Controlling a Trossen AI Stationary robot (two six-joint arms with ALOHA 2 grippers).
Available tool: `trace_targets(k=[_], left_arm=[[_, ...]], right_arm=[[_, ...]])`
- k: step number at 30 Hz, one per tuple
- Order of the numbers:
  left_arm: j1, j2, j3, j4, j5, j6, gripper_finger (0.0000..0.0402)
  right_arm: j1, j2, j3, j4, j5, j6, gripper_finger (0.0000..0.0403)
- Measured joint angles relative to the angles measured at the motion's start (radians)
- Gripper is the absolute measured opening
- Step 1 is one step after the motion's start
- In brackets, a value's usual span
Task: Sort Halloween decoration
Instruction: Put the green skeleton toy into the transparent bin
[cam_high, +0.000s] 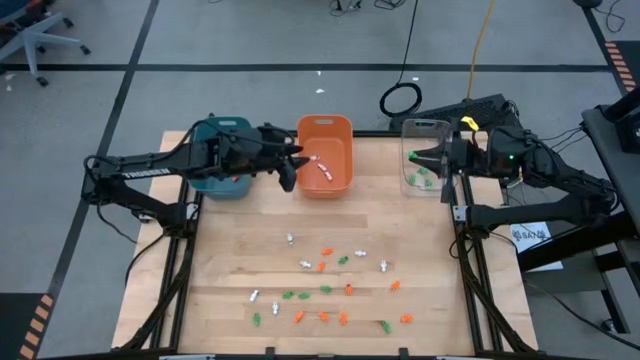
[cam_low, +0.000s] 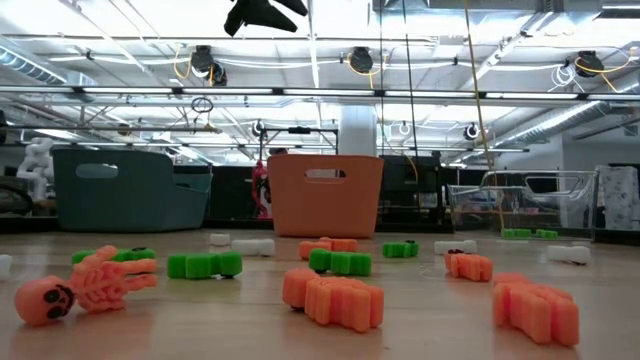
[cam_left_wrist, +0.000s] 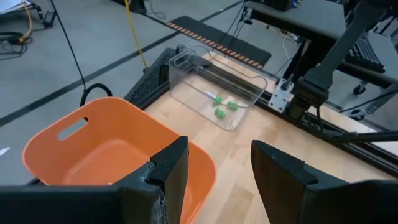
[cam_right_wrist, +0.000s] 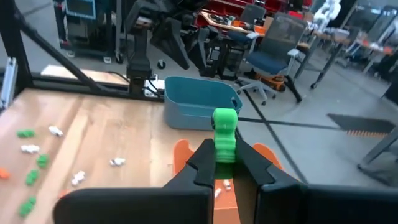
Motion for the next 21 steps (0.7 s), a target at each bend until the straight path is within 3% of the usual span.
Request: trace_targets(k=[6,12,18,21], left_arm=[[0.002,0.0,0.0,0.004,0.0,0.0,0.0173],[0.002,0.0,0.0,0.005,0.0,-0.006,0.0173],[0.002,0.0,0.0,0.005,0.0,-0.011,0.0173],[0.002,0.0,0.0,0.004,0.003,-0.047,0.0173]], right_arm=[[0.0,0.0,0.0,0.0,-0.001,-0.166,0.0011],[0.0,0.0,0.0,0.0,-0.001,-0.187,0.0011],[0.0,0.0,0.0,-0.014,0.001,-0.094,0.0011],[0.0,0.0,0.0,-0.017,0.006,0.053,0.0011]])
